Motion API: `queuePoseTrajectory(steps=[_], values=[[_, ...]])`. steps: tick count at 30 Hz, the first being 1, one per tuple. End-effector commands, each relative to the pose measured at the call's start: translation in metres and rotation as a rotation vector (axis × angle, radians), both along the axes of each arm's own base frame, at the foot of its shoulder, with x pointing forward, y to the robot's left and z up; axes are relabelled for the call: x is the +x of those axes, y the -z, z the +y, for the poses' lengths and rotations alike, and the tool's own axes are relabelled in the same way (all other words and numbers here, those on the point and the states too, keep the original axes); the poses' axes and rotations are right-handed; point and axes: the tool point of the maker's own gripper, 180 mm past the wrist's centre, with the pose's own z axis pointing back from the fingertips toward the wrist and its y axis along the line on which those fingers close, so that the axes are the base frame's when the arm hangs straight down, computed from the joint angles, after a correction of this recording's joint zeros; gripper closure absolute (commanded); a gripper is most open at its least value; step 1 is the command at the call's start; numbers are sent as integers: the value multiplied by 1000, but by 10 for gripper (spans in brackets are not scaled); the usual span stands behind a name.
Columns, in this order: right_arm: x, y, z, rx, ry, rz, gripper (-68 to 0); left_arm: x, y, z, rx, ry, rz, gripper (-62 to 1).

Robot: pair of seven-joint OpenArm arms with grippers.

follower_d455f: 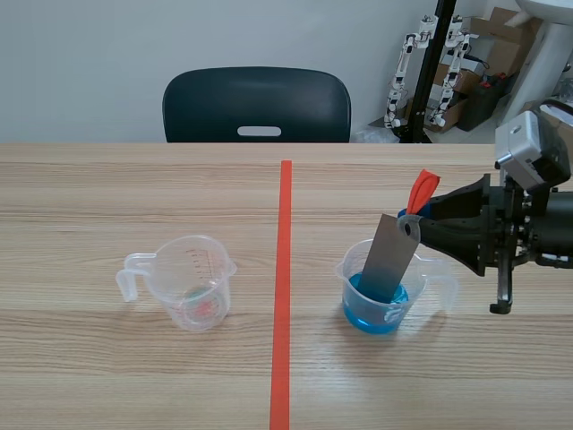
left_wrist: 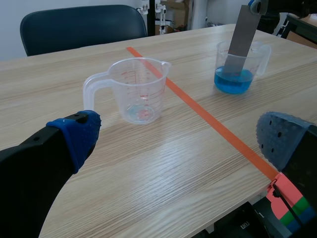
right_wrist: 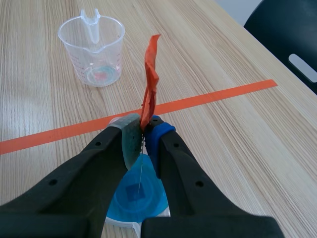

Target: Do the redox reaction experiment. raise the plate out of the solution

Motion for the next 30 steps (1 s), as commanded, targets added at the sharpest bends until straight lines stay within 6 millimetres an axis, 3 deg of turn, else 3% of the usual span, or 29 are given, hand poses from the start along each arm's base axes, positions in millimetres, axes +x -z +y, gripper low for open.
queuePoseTrajectory(steps=[1,21,30], values=[[4,-10,-2,18,4,-22,-6,3,-11,-1,-18,1,-41,-623],[3,-11,-5,19,3,-14,-6,4,-12,-1,-14,17,-45,-623],[4,-36,-16,68,12,-4,-6,4,-12,-1,-14,17,-46,-623]])
